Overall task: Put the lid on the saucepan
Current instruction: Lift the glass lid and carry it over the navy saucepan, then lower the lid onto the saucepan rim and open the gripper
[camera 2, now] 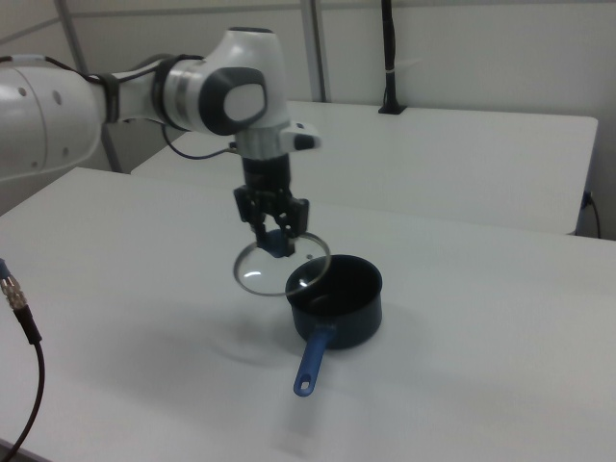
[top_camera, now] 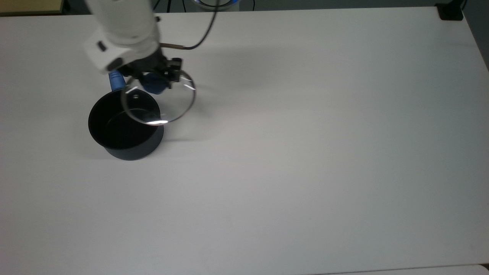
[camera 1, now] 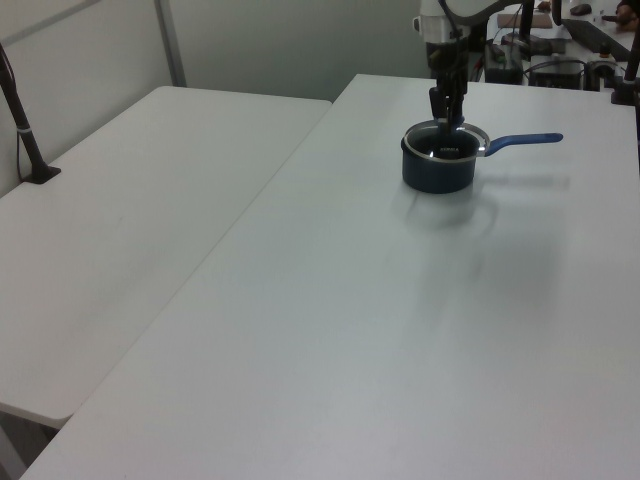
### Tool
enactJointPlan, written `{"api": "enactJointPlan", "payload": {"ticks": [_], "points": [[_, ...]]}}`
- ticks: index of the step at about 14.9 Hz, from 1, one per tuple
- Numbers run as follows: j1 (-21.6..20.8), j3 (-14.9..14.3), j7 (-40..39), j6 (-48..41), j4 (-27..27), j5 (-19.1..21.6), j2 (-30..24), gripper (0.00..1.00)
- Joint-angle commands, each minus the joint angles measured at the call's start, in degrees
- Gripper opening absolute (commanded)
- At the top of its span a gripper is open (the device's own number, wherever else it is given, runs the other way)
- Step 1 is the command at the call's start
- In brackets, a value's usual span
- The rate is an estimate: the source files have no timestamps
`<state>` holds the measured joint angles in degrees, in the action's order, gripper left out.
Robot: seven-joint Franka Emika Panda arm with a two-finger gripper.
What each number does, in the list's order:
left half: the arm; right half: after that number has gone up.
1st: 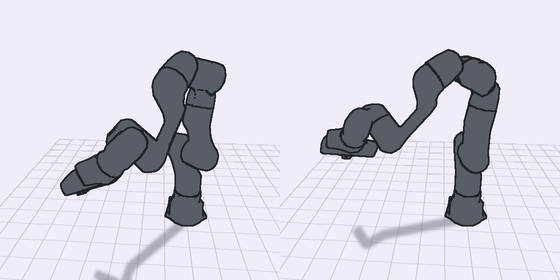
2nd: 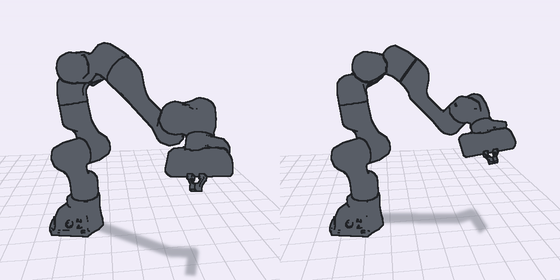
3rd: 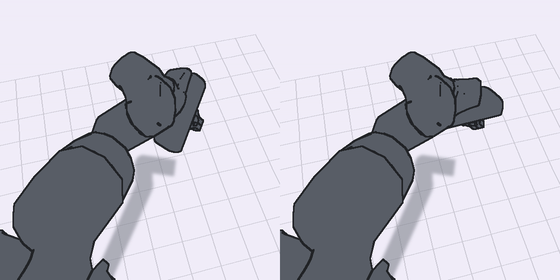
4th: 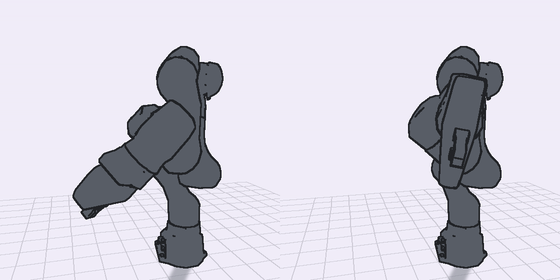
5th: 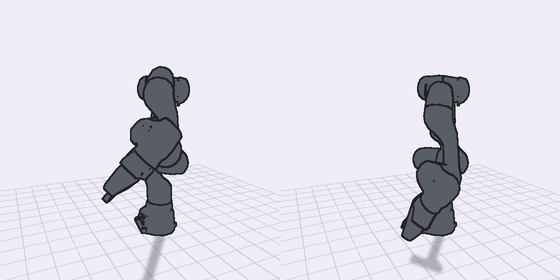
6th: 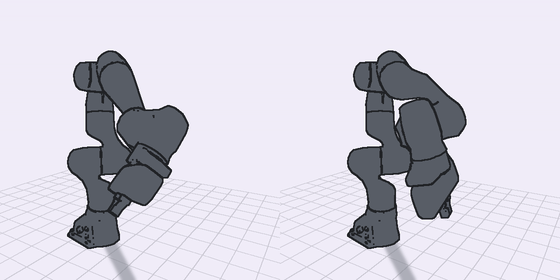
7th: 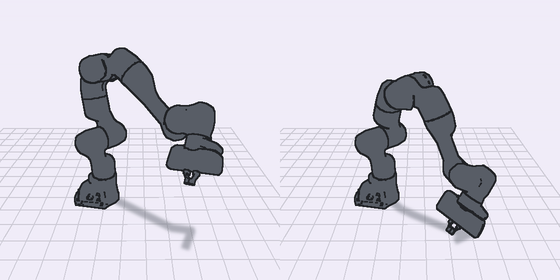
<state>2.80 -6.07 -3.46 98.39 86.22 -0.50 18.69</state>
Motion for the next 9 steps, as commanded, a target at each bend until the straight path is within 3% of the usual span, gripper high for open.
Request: {"api": "enactJointPlan", "payload": {"ticks": [1,3,9], "points": [[3.35,0.09,-1.37,1.97,-3.69,-0.55,3.80,0.50],[5.45,0.18,-1.29,4.69,-3.69,-0.55,4.07,0.50],[5.90,0.09,-0.76,6.11,-3.69,-0.47,5.12,0.50]]}}
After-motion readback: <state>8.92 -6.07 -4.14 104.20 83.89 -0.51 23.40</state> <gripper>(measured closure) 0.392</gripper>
